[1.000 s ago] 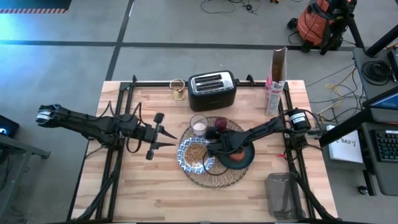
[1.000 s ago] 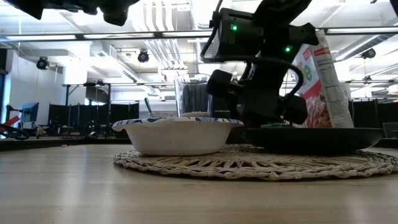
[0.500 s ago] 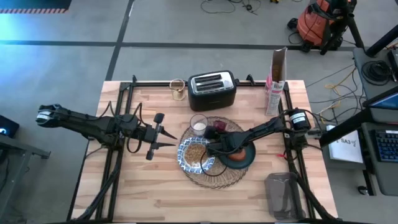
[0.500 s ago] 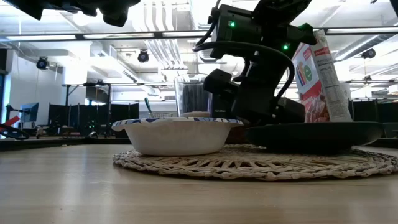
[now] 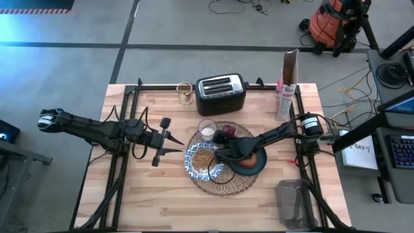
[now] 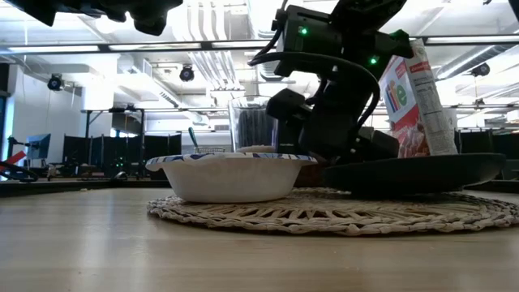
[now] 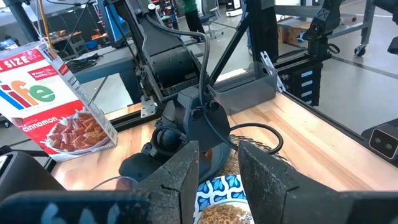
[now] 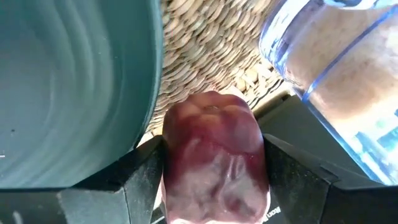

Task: Arrange a breakfast setting
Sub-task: Put the apple on the top of the brown place mat

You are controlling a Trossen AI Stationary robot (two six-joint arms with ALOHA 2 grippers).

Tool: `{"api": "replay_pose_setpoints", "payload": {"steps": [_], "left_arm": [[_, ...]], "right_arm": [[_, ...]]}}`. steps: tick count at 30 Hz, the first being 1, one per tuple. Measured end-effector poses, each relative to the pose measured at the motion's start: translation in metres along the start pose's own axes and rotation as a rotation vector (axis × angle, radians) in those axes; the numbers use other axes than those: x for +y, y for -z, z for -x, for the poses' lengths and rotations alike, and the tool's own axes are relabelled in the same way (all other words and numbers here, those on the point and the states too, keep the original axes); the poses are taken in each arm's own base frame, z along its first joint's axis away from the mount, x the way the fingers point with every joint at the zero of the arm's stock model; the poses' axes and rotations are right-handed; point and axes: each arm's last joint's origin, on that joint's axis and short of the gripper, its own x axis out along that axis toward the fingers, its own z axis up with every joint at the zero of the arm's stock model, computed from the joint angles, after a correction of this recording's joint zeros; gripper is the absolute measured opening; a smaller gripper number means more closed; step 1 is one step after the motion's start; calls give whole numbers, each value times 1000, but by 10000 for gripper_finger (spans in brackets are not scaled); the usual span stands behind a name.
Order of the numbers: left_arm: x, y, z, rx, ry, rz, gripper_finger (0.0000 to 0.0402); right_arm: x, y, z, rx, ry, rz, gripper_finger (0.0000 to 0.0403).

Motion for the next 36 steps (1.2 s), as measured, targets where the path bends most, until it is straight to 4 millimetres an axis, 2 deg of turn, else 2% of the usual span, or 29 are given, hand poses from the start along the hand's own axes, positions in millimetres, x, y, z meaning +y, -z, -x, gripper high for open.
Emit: {"api": "replay_pose_setpoints", "payload": {"steps": [6, 15, 21, 30, 36], "left_arm": [[0, 1, 0, 6, 1, 0, 96], [0, 1, 0, 6, 1, 0, 96], [0, 1, 0, 6, 1, 1, 96], [0, 1, 0, 7, 1, 1, 96], [0, 1, 0, 7, 1, 1, 96]], "right_arm": [[0, 1, 5, 87, 51, 10, 249], [1, 0, 10, 82, 64, -68, 242], [1, 0, 10, 73, 68, -216, 242], [0, 2, 11, 155, 137, -243, 255], [-1, 3, 12, 166, 159, -346, 256]]}}
